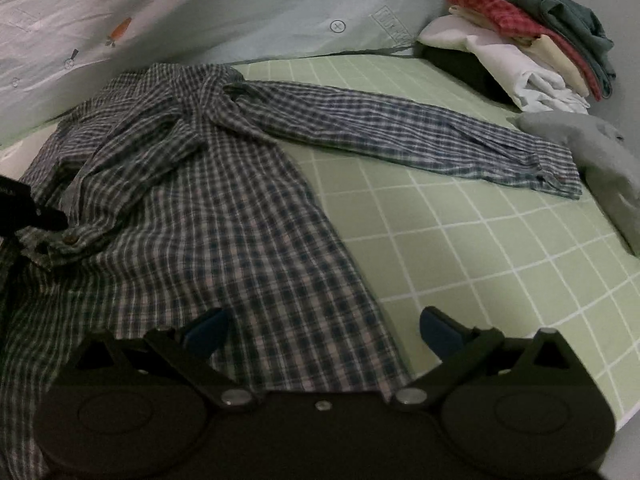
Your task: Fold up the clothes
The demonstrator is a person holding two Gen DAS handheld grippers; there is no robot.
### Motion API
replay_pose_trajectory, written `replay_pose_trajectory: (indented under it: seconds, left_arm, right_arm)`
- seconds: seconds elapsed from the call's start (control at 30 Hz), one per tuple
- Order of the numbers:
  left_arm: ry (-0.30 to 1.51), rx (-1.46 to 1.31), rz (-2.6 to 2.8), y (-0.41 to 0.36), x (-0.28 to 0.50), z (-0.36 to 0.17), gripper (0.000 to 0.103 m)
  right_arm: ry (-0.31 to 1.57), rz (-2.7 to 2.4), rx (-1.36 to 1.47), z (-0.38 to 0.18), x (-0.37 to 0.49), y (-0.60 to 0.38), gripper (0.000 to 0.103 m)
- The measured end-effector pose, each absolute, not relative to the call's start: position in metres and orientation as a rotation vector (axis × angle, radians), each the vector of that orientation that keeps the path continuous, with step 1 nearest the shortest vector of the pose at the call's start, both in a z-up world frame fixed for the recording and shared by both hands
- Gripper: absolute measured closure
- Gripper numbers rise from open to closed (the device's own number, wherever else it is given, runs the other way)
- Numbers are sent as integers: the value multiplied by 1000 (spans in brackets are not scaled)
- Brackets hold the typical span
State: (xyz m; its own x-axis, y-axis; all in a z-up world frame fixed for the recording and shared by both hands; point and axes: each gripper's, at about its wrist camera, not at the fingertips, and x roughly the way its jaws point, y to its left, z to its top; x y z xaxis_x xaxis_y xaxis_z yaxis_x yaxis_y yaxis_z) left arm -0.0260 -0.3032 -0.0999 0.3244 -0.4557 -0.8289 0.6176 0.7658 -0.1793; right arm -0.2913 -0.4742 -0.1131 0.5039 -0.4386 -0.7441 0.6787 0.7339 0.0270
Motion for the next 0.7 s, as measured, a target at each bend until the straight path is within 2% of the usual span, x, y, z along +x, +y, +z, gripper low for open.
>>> replay_pose_trajectory:
  seconds: [0.03,0.07,0.1,0.13,0.43,0.7]
  left_arm:
    - [1021,172,-712,-301,-27,-100,63]
    - [1019,162,-717,-299,-28,-100,82]
    - [1016,151,-722,-296,-30,-99,93]
    - [1013,140,-728,-294,-31,-97,98]
    - [961,-37,-771,-261,-49,-63,100]
    - [976,-276,-734,-190,-82,-42,100]
  right_arm:
    - [789,-690,336,-113,-291,-474,0]
    - [787,-691,333,-113,-292,-473,0]
    - [782,-694,332,-113,-292,-473,0]
    - [777,-697,331,-114,-292,-473,0]
    - [717,-735,309,-119,-295,-465,0]
    - [637,-745,275,-125,-303,-458,0]
